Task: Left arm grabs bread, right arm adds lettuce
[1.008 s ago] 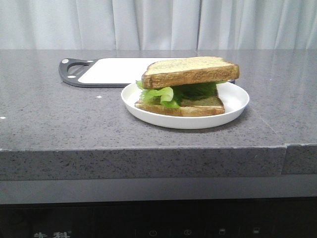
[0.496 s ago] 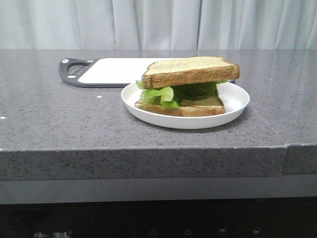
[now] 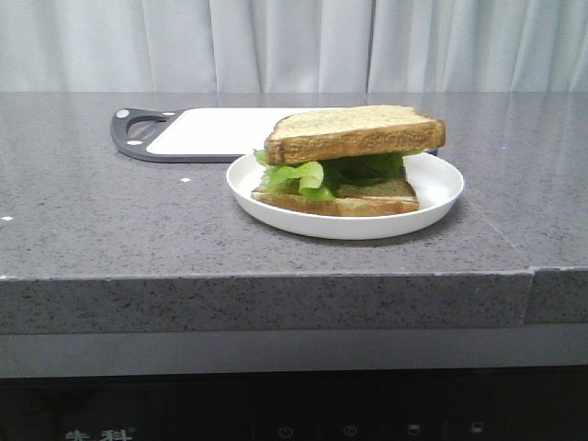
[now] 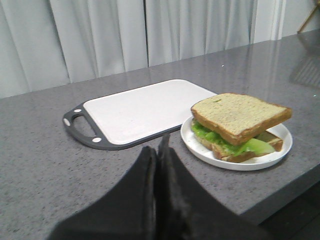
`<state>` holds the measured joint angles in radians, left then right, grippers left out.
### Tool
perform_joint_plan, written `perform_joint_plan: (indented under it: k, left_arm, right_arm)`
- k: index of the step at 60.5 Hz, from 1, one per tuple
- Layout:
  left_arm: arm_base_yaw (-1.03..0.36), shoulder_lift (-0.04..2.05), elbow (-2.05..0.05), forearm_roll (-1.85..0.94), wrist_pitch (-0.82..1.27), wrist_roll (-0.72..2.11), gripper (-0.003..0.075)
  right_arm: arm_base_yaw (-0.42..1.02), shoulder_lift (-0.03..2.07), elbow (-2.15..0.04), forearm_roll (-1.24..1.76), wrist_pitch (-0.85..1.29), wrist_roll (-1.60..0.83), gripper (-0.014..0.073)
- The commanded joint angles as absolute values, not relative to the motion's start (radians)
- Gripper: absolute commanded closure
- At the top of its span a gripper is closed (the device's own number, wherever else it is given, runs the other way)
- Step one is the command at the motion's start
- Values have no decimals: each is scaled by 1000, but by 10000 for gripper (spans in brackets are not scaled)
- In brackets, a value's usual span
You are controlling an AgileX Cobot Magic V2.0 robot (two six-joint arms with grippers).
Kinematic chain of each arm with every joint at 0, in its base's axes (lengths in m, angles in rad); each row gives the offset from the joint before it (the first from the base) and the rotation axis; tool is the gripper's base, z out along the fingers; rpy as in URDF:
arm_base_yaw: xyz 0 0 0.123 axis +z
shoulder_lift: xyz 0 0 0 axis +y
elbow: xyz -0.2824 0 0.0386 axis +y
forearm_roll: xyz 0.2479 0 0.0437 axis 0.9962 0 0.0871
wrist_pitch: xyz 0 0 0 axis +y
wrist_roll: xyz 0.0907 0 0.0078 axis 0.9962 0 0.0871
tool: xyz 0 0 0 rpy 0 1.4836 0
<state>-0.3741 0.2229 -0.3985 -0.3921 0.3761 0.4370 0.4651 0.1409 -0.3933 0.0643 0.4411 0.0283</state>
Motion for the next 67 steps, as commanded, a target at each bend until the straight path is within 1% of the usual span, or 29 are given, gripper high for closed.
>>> perform_joint_plan:
  k: [1, 4, 6, 11, 23, 33, 40, 43, 67]
  left_arm:
    - [-379, 224, -421, -170, 295, 180, 741]
    - [-379, 206, -406, -32, 291, 37, 741]
    - [-376, 190, -391, 0, 291, 11, 741]
    - [-342, 132, -344, -8, 288, 11, 741]
    - [-171, -28, -188, -9, 286, 11, 741]
    - [-97, -24, -72, -13, 182, 11, 741]
    - [-79, -24, 13, -69, 64, 11, 741]
    - [-79, -24, 6, -84, 101, 11, 741]
    - [-79, -22, 8, -84, 99, 11, 741]
  right_arm:
    - [458, 151, -420, 59, 367, 29, 654]
    - [458, 151, -420, 59, 367, 29, 654]
    - [458, 151, -420, 59, 367, 29, 654]
    - [458, 151, -420, 59, 367, 29, 654]
    - [458, 151, -420, 59, 367, 29, 654]
    - [458, 151, -420, 59, 367, 29, 654]
    - [458, 151, -420, 59, 366, 29, 654]
    - [458, 151, -420, 59, 366, 29, 654]
    - [458, 151, -420, 59, 367, 29, 654]
